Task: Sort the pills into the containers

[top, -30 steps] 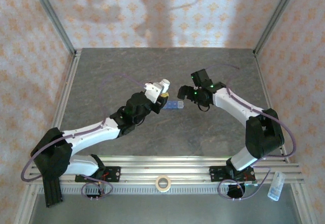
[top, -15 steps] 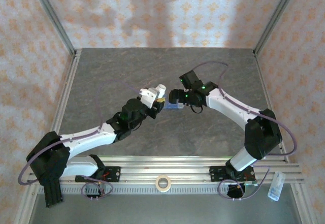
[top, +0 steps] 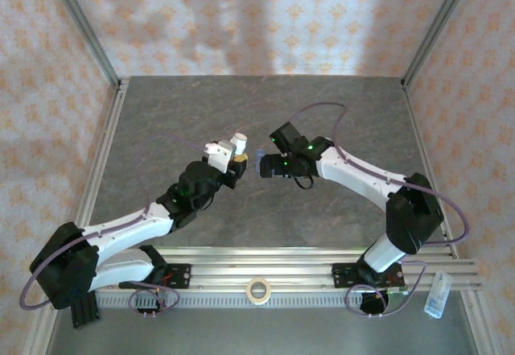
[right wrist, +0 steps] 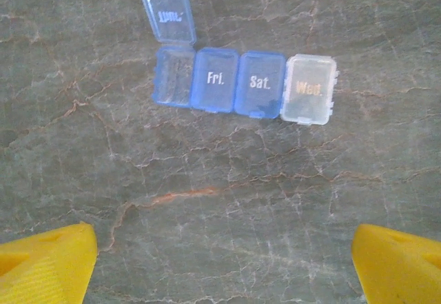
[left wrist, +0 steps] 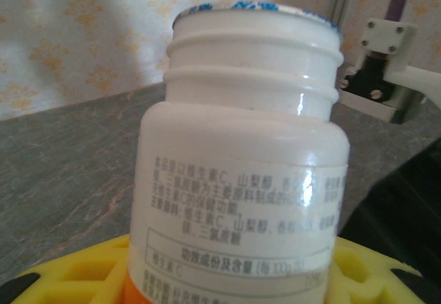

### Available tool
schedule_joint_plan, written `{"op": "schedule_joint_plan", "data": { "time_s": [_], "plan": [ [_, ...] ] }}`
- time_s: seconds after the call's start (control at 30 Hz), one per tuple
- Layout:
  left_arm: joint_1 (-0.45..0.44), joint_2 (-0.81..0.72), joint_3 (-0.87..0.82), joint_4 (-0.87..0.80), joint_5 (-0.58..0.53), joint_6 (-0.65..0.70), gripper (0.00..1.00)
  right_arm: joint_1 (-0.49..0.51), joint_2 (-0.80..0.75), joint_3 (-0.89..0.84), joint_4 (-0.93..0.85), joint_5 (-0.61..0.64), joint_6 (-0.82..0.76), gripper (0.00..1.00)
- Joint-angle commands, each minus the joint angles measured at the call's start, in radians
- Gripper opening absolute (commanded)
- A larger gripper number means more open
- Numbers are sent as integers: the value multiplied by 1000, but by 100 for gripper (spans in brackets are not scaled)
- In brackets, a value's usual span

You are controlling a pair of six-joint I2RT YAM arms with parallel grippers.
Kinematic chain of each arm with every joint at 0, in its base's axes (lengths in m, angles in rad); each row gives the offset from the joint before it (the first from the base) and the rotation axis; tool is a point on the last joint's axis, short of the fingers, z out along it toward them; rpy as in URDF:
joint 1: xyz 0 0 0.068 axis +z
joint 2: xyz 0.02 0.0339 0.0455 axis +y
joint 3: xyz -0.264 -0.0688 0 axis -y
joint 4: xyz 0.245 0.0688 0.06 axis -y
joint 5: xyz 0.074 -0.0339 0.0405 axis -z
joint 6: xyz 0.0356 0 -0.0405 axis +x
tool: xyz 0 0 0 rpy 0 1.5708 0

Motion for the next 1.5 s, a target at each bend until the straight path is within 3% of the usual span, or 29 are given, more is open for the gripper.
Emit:
{"op": "schedule_joint_plan", "data": {
  "time_s": [0.0, 0.47, 0.7, 1.0, 1.3, 1.47],
  "plan": [
    [16, -13, -11, 30, -34, -19, 0, 13, -15, -30, -27, 42, 18, 95],
    [29, 48, -23, 41, -13, -17, 0, 6, -57, -97, 21, 87, 31, 96],
    [29, 54, -29, -5, -5, -35, 0, -119, -4, -77, 103, -3, 27, 96],
    [29, 134, -11, 1, 47, -31, 0, -237, 167, 89, 119, -53, -5, 94],
    [29, 211, 9, 17, 84, -54, 0, -300, 308, 226, 98, -107, -35, 82],
    [29, 217, 23, -25, 95, -63, 0, -305, 371, 258, 106, -124, -39, 66]
  ]
}}
